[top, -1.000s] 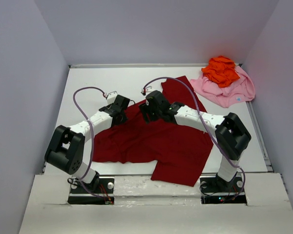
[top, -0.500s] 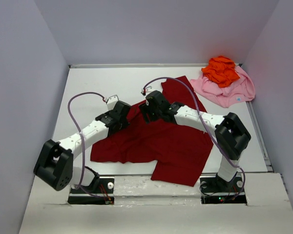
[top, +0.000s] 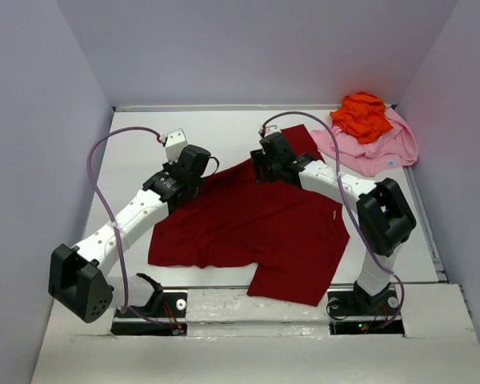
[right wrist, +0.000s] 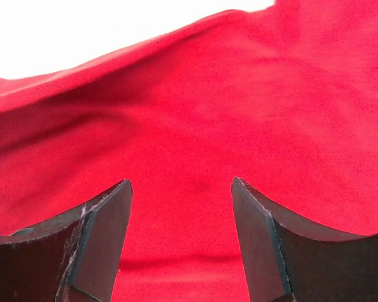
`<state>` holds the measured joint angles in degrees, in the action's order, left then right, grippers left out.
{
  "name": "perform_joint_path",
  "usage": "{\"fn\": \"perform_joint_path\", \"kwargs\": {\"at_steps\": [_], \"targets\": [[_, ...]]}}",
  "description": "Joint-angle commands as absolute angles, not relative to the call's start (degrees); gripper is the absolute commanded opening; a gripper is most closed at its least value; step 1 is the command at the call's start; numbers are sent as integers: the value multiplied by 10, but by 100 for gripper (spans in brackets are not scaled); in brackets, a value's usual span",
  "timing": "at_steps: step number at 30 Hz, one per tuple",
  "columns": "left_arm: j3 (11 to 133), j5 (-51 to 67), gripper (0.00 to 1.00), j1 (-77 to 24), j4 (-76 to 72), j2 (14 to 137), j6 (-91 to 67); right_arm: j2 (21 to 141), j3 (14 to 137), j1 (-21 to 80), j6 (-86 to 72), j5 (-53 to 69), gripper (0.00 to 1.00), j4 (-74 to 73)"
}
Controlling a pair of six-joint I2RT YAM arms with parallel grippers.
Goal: Fold and stack the t-shirts
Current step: Flatten out the 1/3-folded T-shirt at the center of the board.
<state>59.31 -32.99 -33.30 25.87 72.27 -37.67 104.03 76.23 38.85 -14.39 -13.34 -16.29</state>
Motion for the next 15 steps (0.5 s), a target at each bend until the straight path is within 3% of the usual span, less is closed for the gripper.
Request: {"fn": "perform_joint_path", "kwargs": {"at_steps": [1,15], "targets": [[630,-409,0,-324,279,722,-314,1058,830,354,-150,-150,70,-155],[587,-369,0,-317,237,693,-268,1301,1129,261,-67,-222,69,-163]]}}
